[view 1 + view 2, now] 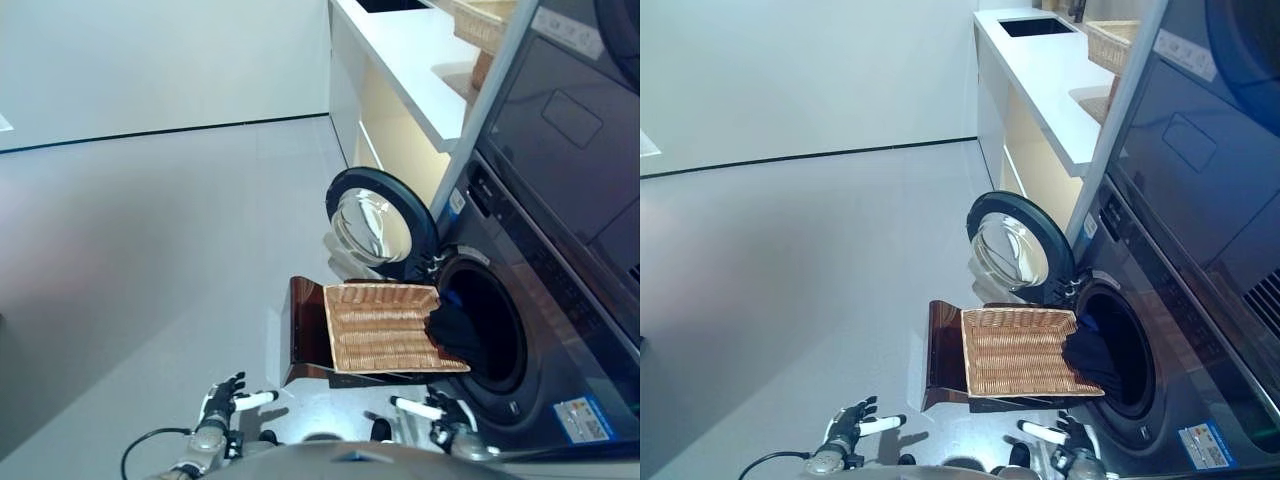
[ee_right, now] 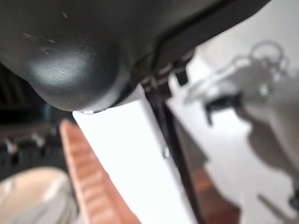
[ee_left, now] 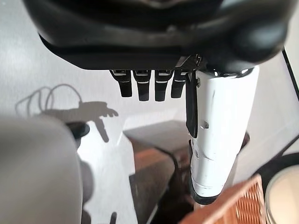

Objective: Pick up the clothes and place them into the washing machine

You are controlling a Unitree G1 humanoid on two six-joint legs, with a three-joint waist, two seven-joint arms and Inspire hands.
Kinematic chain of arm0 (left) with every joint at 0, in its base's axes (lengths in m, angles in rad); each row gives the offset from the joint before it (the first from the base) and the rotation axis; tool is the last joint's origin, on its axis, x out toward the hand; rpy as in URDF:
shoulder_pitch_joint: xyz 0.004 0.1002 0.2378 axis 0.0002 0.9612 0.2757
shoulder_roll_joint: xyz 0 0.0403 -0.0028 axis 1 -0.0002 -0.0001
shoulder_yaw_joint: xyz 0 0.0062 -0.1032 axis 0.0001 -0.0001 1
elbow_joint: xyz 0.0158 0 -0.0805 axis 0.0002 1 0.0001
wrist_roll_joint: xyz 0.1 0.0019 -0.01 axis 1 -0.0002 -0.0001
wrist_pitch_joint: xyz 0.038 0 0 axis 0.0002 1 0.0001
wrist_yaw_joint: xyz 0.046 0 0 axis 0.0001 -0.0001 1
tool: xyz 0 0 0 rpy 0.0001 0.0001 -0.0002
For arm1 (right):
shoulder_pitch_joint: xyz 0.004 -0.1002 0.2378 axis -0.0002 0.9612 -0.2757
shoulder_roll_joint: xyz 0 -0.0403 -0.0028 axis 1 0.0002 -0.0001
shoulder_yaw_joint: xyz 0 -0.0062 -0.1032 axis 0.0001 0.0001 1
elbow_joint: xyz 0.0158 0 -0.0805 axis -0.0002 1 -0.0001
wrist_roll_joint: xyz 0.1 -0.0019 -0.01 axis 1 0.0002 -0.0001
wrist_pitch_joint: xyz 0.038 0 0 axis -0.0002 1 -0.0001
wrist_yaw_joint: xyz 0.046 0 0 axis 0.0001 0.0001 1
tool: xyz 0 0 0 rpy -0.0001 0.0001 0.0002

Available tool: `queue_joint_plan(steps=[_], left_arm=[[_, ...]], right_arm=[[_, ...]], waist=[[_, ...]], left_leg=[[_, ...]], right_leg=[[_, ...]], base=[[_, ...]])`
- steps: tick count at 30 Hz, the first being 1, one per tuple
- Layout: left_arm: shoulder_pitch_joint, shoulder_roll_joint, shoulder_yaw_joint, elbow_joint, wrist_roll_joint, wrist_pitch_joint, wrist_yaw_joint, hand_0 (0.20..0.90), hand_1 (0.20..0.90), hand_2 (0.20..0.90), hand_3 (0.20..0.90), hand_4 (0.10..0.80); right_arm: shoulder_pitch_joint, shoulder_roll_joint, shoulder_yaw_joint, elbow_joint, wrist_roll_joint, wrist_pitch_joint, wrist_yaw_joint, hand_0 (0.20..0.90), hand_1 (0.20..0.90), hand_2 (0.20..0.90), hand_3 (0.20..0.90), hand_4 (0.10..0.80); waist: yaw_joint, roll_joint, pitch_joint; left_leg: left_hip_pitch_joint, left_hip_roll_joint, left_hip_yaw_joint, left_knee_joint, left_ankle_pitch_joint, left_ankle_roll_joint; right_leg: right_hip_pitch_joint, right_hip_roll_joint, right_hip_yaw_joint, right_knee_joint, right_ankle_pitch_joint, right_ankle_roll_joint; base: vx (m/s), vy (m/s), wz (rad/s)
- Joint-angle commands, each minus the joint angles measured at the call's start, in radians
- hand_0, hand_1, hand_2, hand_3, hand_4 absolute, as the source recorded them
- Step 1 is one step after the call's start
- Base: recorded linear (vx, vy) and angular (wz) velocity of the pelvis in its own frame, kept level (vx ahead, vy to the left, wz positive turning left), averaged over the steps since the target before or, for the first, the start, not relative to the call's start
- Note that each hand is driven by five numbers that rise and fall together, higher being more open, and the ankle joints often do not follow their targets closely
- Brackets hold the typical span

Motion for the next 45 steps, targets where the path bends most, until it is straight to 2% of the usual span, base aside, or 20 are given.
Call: queue_joint_plan(steps=[1, 4, 5, 7, 11, 13, 14, 15, 16, 19, 25, 30, 34, 38, 41, 45], left_arm=[[-0.025, 0.05, 0.005, -0.002, 0.046, -0.045, 0.036, 0.9, 0.9, 0.9, 0.9, 0.8], [-0.044, 0.09, -0.044, -0.032, 0.169, -0.054, 0.068, 0.9, 0.9, 0.9, 0.9, 0.8], [-0.044, 0.09, -0.044, -0.032, 0.169, -0.054, 0.068, 0.9, 0.9, 0.9, 0.9, 0.8], [-0.075, 0.124, -0.084, -0.049, 0.277, -0.044, 0.099, 0.9, 0.9, 0.9, 0.9, 0.8], [-0.132, 0.232, -0.215, -0.146, 0.462, -0.068, 0.097, 0.9, 0.9, 0.9, 0.9, 0.8], [-0.147, 0.256, -0.237, -0.165, 0.488, -0.068, 0.094, 0.9, 0.9, 0.9, 0.9, 0.8], [-0.178, 0.298, -0.286, -0.2, 0.54, -0.08, 0.085, 0.9, 0.9, 0.9, 0.9, 0.8], [-0.178, 0.299, -0.287, -0.202, 0.54, -0.079, 0.084, 0.9, 0.9, 0.9, 0.9, 0.8], [-0.207, 0.321, -0.331, -0.214, 0.576, -0.085, 0.073, 0.9, 0.9, 0.9, 0.9, 0.8], [-0.238, 0.32, -0.358, -0.191, 0.595, -0.087, 0.075, 0.9, 0.9, 0.9, 0.9, 0.8], [-0.319, 0.294, -0.386, -0.229, 0.529, -0.094, 0.074, 0.9, 0.9, 0.9, 0.9, 0.8], [-0.39, 0.232, -0.329, -0.226, 0.313, -0.097, 0.062, 0.9, 0.9, 0.9, 0.9, 0.8], [-0.506, 0.206, -0.308, -0.227, 0.151, -0.097, 0.072, 0.9, 0.9, 0.9, 0.9, 0.8], [-0.613, 0.169, -0.26, -0.202, 0.0, -0.105, 0.099, 0.9, 0.9, 0.9, 0.9, 0.8], [-0.651, 0.168, -0.232, -0.199, -0.056, -0.111, 0.109, 0.9, 0.9, 0.9, 0.9, 0.8], [-0.713, 0.159, -0.256, -0.219, -0.026, -0.112, 0.154, 0.9, 0.9, 0.9, 0.9, 0.8]], right_arm=[[-0.055, -0.004, 0.012, -0.043, -0.008, -0.056, -0.008, 0.9, 0.9, 0.9, 0.9, 0.8], [-0.045, -0.008, 0.008, -0.004, -0.038, -0.051, -0.013, 0.9, 0.9, 0.9, 0.9, 0.8], [-0.045, -0.008, 0.008, -0.003, -0.038, -0.051, -0.013, 0.9, 0.9, 0.9, 0.9, 0.8], [-0.039, -0.021, -0.015, 0.084, -0.059, -0.041, -0.021, 0.9, 0.9, 0.9, 0.9, 0.8], [-0.008, -0.07, -0.051, 0.161, -0.102, -0.033, -0.024, 0.9, 0.9, 0.9, 0.9, 0.8], [0.003, -0.079, -0.062, 0.166, -0.108, -0.034, -0.023, 0.9, 0.9, 0.9, 0.9, 0.8], [0.023, -0.101, -0.091, 0.175, -0.109, -0.033, -0.02, 0.9, 0.9, 0.9, 0.9, 0.8], [0.023, -0.101, -0.092, 0.174, -0.11, -0.033, -0.02, 0.9, 0.9, 0.9, 0.9, 0.8], [0.033, -0.12, -0.117, 0.18, -0.102, -0.032, -0.018, 0.9, 0.9, 0.9, 0.9, 0.8], [0.053, -0.133, -0.143, 0.174, -0.093, -0.033, -0.005, 0.9, 0.9, 0.9, 0.9, 0.8], [0.047, -0.149, -0.162, 0.128, -0.052, -0.036, -0.007, 0.9, 0.9, 0.9, 0.9, 0.8], [0.05, -0.14, -0.156, 0.071, -0.019, -0.036, -0.009, 0.9, 0.9, 0.9, 0.9, 0.8], [0.032, -0.146, -0.147, -0.006, 0.027, -0.043, -0.018, 0.9, 0.9, 0.9, 0.9, 0.8], [0.04, -0.128, -0.142, -0.043, 0.051, -0.046, -0.031, 0.9, 0.9, 0.9, 0.9, 0.8], [0.05, -0.112, -0.125, -0.063, 0.054, -0.049, -0.034, 0.9, 0.9, 0.9, 0.9, 0.8], [0.06, -0.098, -0.101, -0.098, 0.059, -0.052, -0.043, 0.9, 0.9, 0.9, 0.9, 0.8]], waist=[[0.021, -0.028, -0.02], [0.008, -0.031, -0.022], [0.01, -0.031, -0.021], [-0.006, -0.032, -0.025], [-0.039, -0.033, -0.039], [-0.045, -0.035, -0.04], [-0.068, -0.035, -0.042], [-0.065, -0.036, -0.042], [-0.088, -0.039, -0.04], [-0.114, -0.049, -0.034], [-0.148, -0.073, 0.011], [-0.172, -0.124, 0.079], [-0.197, -0.194, 0.172], [-0.223, -0.234, 0.2], [-0.238, -0.253, 0.206], [-0.254, -0.276, 0.222]], left_leg=[[-0.04, -0.006, -0.025, -0.002, 0.052, -0.017], [-0.013, -0.011, 0.0, -0.027, 0.047, -0.013], [-0.012, -0.011, 0.002, -0.027, 0.047, -0.013], [0.004, -0.013, 0.021, -0.038, 0.038, -0.013], [0.019, -0.01, 0.048, -0.046, 0.027, -0.015], [0.022, -0.009, 0.053, -0.046, 0.024, -0.016], [0.025, -0.008, 0.061, -0.046, 0.018, -0.016], [0.025, -0.008, 0.063, -0.046, 0.017, -0.015], [0.027, -0.008, 0.074, -0.046, 0.012, -0.014], [0.024, -0.006, 0.093, -0.046, 0.005, -0.013], [-0.03, 0.002, 0.112, -0.046, 0.016, -0.011], [-0.089, 0.013, 0.121, -0.01, 0.022, -0.002], [-0.234, 0.023, 0.1, 0.157, -0.015, 0.004], [-0.356, 0.029, 0.075, 0.266, -0.051, 0.01], [-0.39, 0.032, 0.081, 0.299, -0.071, 0.015], [-0.446, 0.035, 0.088, 0.367, -0.101, 0.023]], right_leg=[[0.044, -0.016, 0.006, 0.055, -0.081, 0.018], [0.04, -0.021, 0.027, 0.045, -0.067, 0.026], [0.04, -0.021, 0.029, 0.045, -0.067, 0.026], [0.035, -0.023, 0.046, 0.03, -0.051, 0.035], [0.025, -0.021, 0.07, 0.019, -0.037, 0.042], [0.023, -0.02, 0.077, 0.019, -0.036, 0.044], [0.017, -0.018, 0.088, 0.017, -0.032, 0.047], [0.016, -0.017, 0.09, 0.017, -0.032, 0.047], [0.005, -0.016, 0.103, 0.014, -0.025, 0.05], [-0.019, -0.012, 0.129, 0.013, -0.014, 0.054], [-0.098, -0.008, 0.155, 0.016, 0.013, 0.054], [-0.169, -0.003, 0.174, 0.047, 0.022, 0.049], [-0.27, -0.001, 0.171, 0.154, 0.013, 0.034], [-0.342, 0.0, 0.15, 0.181, 0.023, 0.035], [-0.376, -0.003, 0.152, 0.191, 0.032, 0.036], [-0.417, -0.001, 0.155, 0.213, 0.034, 0.034]], base=[[0.068, 0.059, -0.09], [0.049, 0.057, -0.12], [0.032, 0.068, -0.18], [0.032, 0.058, -0.17], [0.036, 0.037, -0.18], [0.02, 0.024, -0.13], [0.007, 0.023, -0.23], [-0.005, 0.046, -0.27], [-0.009, 0.025, -0.35], [-0.022, 0.032, -0.26], [-0.097, 0.019, -0.26], [-0.128, -0.013, -0.19], [-0.227, -0.059, -0.09], [-0.104, -0.042, 0.07], [-0.022, 0.009, -0.14], [-0.03, 0.025, -0.12]])
